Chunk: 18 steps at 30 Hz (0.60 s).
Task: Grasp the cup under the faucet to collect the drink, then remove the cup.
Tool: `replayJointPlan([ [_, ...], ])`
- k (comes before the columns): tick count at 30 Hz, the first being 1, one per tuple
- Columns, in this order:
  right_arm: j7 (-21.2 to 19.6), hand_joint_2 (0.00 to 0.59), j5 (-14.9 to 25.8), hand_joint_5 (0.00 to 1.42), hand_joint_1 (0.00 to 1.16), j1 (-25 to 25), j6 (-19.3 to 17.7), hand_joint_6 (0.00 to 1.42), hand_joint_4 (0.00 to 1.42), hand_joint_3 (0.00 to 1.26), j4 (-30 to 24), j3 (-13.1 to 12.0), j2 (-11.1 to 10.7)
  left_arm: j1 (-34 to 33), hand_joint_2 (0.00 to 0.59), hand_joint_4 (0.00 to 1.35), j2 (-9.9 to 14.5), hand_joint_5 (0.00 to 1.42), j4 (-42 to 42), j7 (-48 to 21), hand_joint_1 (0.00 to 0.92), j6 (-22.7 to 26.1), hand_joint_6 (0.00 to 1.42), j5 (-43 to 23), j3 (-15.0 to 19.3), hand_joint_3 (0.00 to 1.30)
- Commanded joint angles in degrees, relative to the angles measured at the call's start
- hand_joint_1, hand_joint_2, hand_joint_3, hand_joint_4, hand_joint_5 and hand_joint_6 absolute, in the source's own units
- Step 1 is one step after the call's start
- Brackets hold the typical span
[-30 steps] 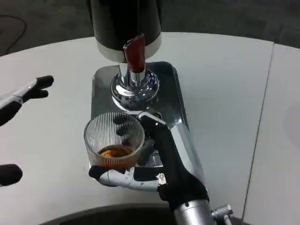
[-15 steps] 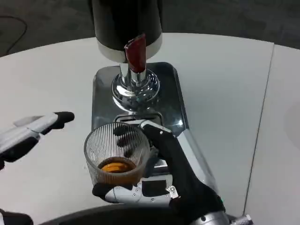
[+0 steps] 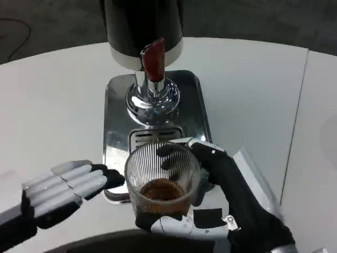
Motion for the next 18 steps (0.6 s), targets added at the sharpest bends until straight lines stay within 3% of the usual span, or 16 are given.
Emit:
replayJointPlan([
  [1, 2.04, 0.115, 0.66, 1.01, 0.93, 1.88, 0.38, 1.0, 0.8, 0.76, -5.52, -1.65, -0.9, 1.35, 0.103, 0.0, 1.57, 0.0, -2.71, 1.58, 0.0, -0.49, 0.0, 1.83, -0.58, 0.01],
  [6, 4.89, 0.114, 1.59, 1.01, 0.93, 4.83, 1.62, 1.0, 0.8, 0.76, -10.91, -5.11, -2.74, 1.9, 0.104, 0.0, 2.24, 0.0, -6.33, 2.36, 0.0, -0.26, 0.0, 3.2, -0.87, 0.01],
  [18, 8.97, 0.113, 3.8, 1.01, 0.92, 8.41, 3.06, 1.0, 0.8, 0.76, -17.38, -10.33, -4.56, 3.5, 0.105, 0.0, 3.42, 0.0, -13.43, 4.28, 0.0, 0.86, 0.0, 7.1, -0.91, 0.0],
])
